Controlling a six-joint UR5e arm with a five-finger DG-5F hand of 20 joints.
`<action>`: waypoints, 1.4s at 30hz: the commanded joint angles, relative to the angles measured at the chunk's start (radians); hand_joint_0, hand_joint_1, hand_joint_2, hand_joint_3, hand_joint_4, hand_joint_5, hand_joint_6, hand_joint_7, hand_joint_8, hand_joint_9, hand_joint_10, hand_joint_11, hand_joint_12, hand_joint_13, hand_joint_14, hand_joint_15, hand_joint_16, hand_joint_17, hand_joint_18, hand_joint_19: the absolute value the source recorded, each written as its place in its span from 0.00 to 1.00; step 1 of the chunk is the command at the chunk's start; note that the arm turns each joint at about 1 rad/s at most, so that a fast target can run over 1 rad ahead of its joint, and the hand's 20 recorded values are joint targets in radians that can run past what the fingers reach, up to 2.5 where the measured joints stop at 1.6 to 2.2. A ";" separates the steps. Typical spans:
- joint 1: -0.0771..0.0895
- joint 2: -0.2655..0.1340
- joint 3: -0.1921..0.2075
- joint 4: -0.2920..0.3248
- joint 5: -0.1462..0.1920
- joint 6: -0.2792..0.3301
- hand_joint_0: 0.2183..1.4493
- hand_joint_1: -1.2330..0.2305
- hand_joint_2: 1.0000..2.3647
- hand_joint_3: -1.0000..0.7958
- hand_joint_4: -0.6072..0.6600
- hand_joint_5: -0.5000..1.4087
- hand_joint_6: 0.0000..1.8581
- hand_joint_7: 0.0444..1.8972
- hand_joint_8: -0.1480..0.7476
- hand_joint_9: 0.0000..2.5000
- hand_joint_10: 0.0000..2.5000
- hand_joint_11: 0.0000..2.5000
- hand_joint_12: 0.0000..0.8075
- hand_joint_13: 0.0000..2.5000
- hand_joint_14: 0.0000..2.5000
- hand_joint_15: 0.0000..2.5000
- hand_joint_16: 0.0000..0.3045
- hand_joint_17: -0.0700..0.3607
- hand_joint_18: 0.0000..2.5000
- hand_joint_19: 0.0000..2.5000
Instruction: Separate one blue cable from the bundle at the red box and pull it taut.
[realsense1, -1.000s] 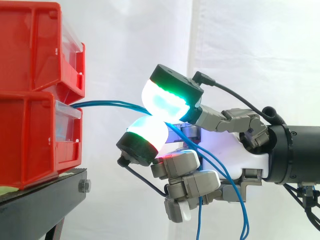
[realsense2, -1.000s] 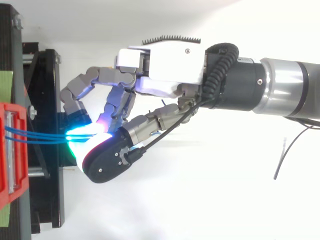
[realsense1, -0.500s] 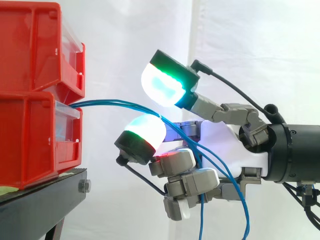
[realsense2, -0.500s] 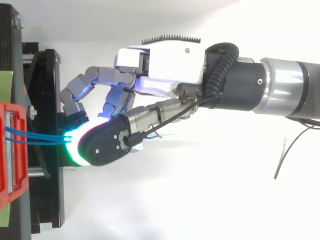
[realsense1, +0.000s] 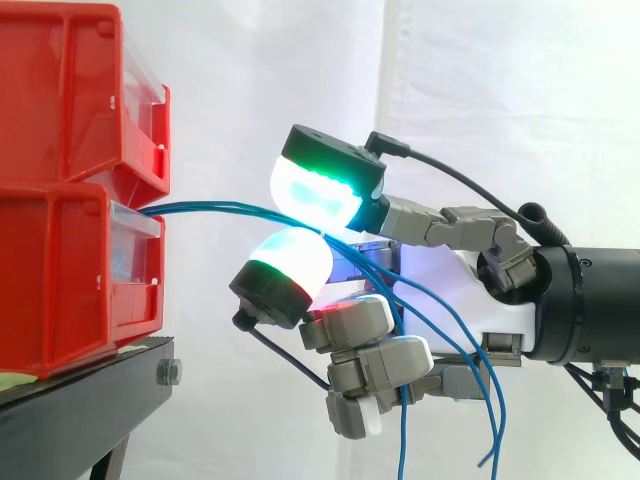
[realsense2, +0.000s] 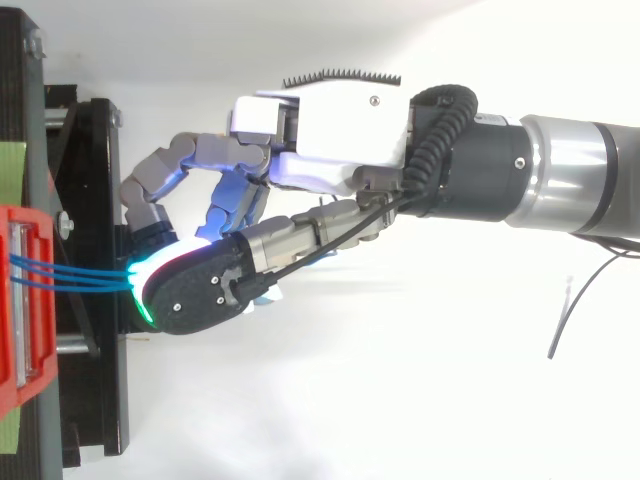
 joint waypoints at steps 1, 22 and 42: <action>0.001 0.000 0.000 -0.001 0.000 0.000 0.30 0.39 0.01 0.43 0.57 0.18 0.48 0.65 0.50 0.46 0.01 0.58 0.41 0.51 0.01 0.62 0.18 0.45 0.37 0.40; 0.001 0.000 0.004 -0.003 0.000 0.000 0.30 0.40 0.01 0.43 0.56 0.18 0.46 0.64 0.50 0.43 0.01 0.57 0.40 0.49 0.01 0.61 0.17 0.44 0.35 0.40; 0.005 0.000 0.004 0.002 0.005 -0.014 0.47 0.25 0.00 0.28 0.44 0.16 0.49 0.70 0.48 0.39 0.01 0.56 0.42 0.46 0.01 0.60 0.17 0.44 0.34 0.35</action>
